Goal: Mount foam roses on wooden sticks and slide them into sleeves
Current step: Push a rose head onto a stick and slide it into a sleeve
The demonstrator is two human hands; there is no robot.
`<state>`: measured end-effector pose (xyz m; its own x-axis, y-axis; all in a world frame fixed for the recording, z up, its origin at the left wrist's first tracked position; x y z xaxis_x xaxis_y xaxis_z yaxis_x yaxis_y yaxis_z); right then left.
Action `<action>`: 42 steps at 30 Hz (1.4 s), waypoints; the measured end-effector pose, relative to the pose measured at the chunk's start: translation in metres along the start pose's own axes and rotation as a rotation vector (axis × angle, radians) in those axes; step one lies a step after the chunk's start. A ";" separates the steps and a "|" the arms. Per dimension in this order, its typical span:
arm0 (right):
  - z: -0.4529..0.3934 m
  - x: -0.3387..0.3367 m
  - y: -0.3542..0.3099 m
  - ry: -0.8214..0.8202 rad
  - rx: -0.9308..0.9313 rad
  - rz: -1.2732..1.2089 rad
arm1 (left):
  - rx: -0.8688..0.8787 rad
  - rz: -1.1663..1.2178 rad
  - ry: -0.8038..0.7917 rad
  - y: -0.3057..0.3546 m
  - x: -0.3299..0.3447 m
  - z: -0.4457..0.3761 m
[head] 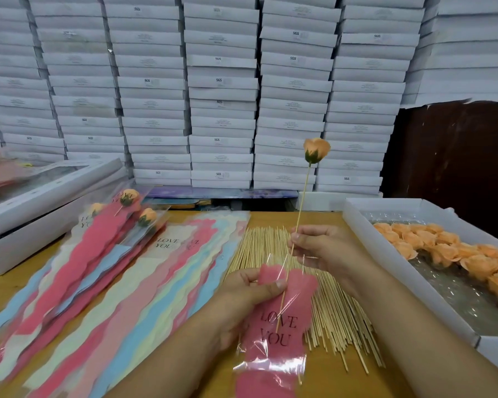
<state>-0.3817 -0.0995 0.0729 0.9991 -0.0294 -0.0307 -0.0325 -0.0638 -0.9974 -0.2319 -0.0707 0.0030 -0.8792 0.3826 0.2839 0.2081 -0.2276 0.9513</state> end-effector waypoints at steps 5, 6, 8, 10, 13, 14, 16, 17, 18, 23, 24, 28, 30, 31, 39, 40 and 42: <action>0.005 0.001 0.007 -0.022 0.008 0.032 | 0.024 -0.036 0.002 0.002 0.002 0.002; 0.005 0.000 0.006 -0.022 0.002 0.024 | 0.019 -0.046 0.002 0.001 0.003 0.003; 0.004 -0.004 0.000 0.012 -0.019 -0.037 | -0.001 -0.089 0.001 -0.001 0.005 0.006; 0.003 -0.012 -0.010 0.064 -0.057 -0.103 | -0.011 -0.114 -0.002 -0.003 0.007 0.008; 0.001 -0.024 -0.030 0.124 -0.146 -0.130 | -0.038 -0.096 -0.001 -0.006 0.011 0.010; 0.001 -0.028 -0.036 0.141 -0.175 -0.126 | -0.044 -0.095 -0.003 -0.007 0.011 0.011; 0.002 -0.034 -0.043 0.164 -0.214 -0.106 | -0.056 -0.085 -0.006 -0.008 0.012 0.012; 0.003 -0.035 -0.045 0.164 -0.220 -0.092 | -0.059 -0.080 -0.009 -0.008 0.012 0.012; 0.003 -0.035 -0.045 0.157 -0.215 -0.077 | -0.061 -0.079 -0.011 -0.008 0.013 0.012; 0.009 -0.035 -0.035 0.120 -0.201 -0.025 | -0.063 -0.087 -0.014 -0.005 0.014 0.014; 0.012 -0.033 -0.032 0.105 -0.204 0.001 | -0.058 -0.085 0.000 -0.003 0.012 0.014; 0.026 -0.014 -0.008 -0.023 -0.183 0.101 | -0.046 -0.022 0.020 0.002 0.007 0.013; 0.033 -0.006 0.002 -0.072 -0.170 0.123 | -0.057 0.009 -0.001 0.003 0.009 0.014; 0.036 -0.003 0.005 -0.088 -0.166 0.125 | -0.065 0.012 -0.007 0.003 0.010 0.015; 0.031 -0.008 -0.002 -0.068 -0.164 0.061 | -0.079 0.000 -0.017 0.003 0.014 0.017; 0.028 -0.011 -0.004 -0.039 -0.166 0.047 | -0.084 -0.001 -0.016 0.002 0.014 0.018; 0.024 -0.012 -0.008 -0.005 -0.167 0.025 | -0.085 -0.003 -0.018 0.002 0.016 0.018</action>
<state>-0.3929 -0.0748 0.0794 0.9980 -0.0282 -0.0564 -0.0614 -0.2277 -0.9718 -0.2375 -0.0485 0.0114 -0.8718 0.3994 0.2837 0.1675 -0.3012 0.9387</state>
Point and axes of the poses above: each hand's wrist, its own z-axis away from the middle knuckle, its own x-axis out of the palm, y = z × x, the point moved 10 cm from there along -z, towards the middle knuckle, and after that the axes turned 1 degree about -x, right-handed, at the moved point
